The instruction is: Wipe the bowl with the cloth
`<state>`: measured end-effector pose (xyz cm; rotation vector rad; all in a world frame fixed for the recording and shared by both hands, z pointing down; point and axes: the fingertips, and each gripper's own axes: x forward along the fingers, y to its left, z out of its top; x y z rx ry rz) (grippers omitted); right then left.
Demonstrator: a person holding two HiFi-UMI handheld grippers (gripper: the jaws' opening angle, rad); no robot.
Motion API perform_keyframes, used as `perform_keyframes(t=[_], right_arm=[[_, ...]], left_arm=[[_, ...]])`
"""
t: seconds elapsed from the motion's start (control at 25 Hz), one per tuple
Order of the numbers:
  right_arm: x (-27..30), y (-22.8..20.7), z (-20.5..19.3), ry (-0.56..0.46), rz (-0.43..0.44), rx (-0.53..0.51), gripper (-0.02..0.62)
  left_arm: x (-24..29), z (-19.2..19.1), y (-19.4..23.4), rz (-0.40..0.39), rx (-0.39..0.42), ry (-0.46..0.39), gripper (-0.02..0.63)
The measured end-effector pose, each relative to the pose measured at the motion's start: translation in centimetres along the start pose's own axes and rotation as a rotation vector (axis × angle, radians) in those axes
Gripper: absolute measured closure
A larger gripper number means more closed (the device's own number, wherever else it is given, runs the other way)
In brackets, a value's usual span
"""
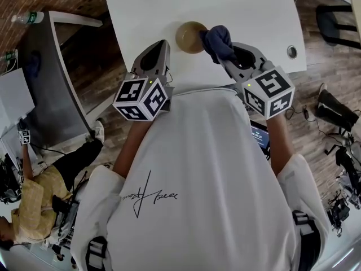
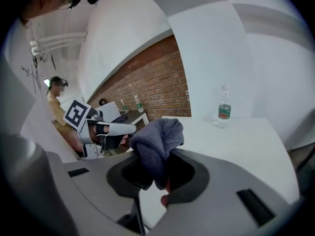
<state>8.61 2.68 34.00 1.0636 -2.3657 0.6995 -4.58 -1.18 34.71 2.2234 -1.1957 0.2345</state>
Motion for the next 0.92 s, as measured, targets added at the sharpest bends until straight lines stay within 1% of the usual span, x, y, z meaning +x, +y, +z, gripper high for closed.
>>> perform_keyframes(t=[0.08, 0.16, 0.4, 0.52, 0.64, 0.68, 0.92], right_arm=[[-0.3, 0.0, 0.4, -0.019, -0.025, -0.003, 0.512], [-0.8, 0.0, 0.8, -0.041, -0.036, 0.015, 0.512], [-1.7, 0.5, 0.7, -0.055, -0.050, 0.032, 0.514], [-2.0, 0.7, 0.7, -0.065, -0.055, 0.038, 0.514], [-2.1, 1.3, 0.9, -0.072, -0.051, 0.032, 0.514], [-2.0, 1.6, 0.9, -0.072, -0.049, 0.029, 0.514], [-1.8, 2.2, 0.7, -0.073, -0.045, 0.032, 0.514]], left_arm=[[-0.3, 0.9, -0.8, -0.026, -0.003, -0.018, 0.606], [-0.6, 1.8, -1.6, -0.047, -0.012, -0.038, 0.606], [-0.7, 2.0, -2.0, -0.066, -0.025, -0.065, 0.606], [-1.0, 2.2, -2.4, -0.066, -0.014, -0.078, 0.607], [-1.3, 2.0, -2.1, -0.020, 0.024, -0.062, 0.607], [-1.3, 1.9, -2.2, -0.017, 0.034, -0.056, 0.607], [-1.3, 1.0, -3.4, -0.045, 0.049, -0.031, 0.607]])
